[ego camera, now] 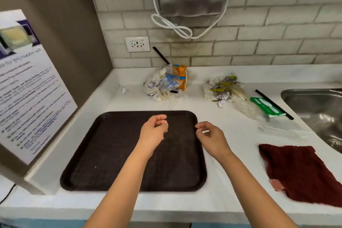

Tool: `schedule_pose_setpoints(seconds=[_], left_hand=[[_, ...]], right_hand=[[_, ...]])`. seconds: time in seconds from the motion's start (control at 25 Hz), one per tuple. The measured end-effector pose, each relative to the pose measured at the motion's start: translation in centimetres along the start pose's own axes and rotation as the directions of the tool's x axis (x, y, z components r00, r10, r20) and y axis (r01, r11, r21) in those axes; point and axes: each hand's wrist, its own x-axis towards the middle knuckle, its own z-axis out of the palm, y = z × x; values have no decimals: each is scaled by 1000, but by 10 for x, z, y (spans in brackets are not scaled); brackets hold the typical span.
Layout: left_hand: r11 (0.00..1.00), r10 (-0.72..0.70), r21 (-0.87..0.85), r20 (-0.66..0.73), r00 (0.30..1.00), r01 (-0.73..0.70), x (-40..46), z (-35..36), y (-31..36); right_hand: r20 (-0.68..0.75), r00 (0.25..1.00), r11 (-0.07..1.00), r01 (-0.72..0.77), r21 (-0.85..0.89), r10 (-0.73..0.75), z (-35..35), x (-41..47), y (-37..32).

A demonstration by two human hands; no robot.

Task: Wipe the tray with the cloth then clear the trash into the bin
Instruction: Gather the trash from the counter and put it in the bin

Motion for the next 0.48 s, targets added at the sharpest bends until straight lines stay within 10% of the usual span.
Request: schedule_pose_setpoints(seconds=[0.48], left_hand=[[998, -49, 27, -51, 997, 50, 143, -44, -9]], right_hand=[[-51, 998, 991, -42, -129, 36, 35, 109, -1]])
